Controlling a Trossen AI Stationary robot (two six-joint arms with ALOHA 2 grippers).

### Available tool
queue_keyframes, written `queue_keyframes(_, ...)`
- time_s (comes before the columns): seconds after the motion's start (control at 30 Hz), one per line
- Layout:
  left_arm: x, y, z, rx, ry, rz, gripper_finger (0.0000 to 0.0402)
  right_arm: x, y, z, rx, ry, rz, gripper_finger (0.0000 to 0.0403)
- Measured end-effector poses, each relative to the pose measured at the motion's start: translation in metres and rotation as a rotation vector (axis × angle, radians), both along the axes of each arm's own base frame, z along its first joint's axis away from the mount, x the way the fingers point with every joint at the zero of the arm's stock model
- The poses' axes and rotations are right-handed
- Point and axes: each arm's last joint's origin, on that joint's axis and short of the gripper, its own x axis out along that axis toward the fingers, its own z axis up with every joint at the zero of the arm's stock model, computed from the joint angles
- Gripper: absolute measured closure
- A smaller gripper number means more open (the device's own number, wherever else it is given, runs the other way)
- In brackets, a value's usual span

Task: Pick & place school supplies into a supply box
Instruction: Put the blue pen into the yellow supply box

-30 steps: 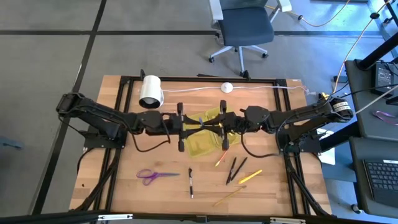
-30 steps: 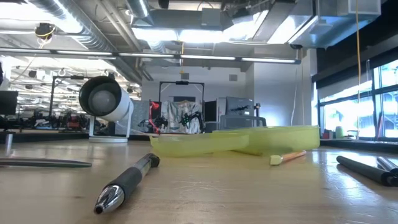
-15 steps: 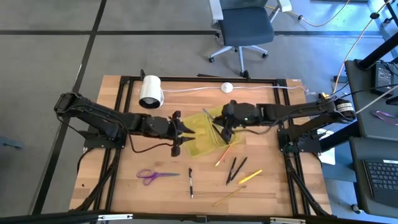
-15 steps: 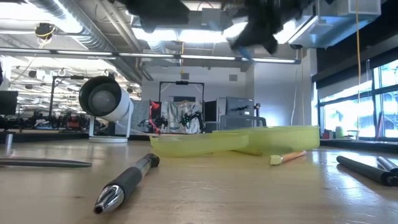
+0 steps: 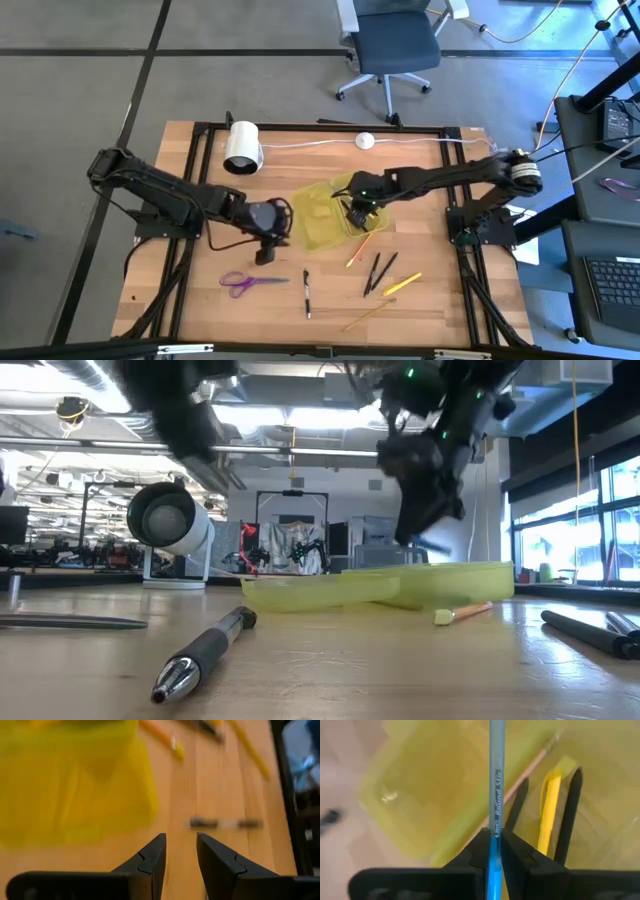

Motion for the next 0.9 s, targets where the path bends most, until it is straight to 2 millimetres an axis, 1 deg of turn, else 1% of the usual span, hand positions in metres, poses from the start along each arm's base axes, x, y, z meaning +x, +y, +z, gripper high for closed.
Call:
queue_keyframes(0.2, -0.019, -0.013, -0.011, -0.071, 0.217, 0.073, 0.03, 0.007, -0.005, -0.031, 0.03, 0.111, -0.01, 0.036)
queue_keyframes(0.33, -0.03, -0.022, -0.015, -0.108, 0.322, 0.111, 0.03, 0.007, -0.007, -0.041, 0.034, 0.153, -0.016, 0.0359)
queue_keyframes(0.47, -0.037, -0.03, -0.017, -0.107, 0.374, 0.131, 0.03, 0.007, -0.007, -0.042, 0.033, 0.159, -0.016, 0.0358)
queue_keyframes(0.7, -0.04, -0.041, -0.02, -0.142, 0.405, 0.172, 0.03, 0.007, -0.007, -0.042, 0.024, 0.161, -0.016, 0.0358)
queue_keyframes(0.9, -0.041, -0.042, -0.02, -0.148, 0.407, 0.18, 0.03, 0.007, -0.007, -0.042, 0.023, 0.161, -0.013, 0.0355)
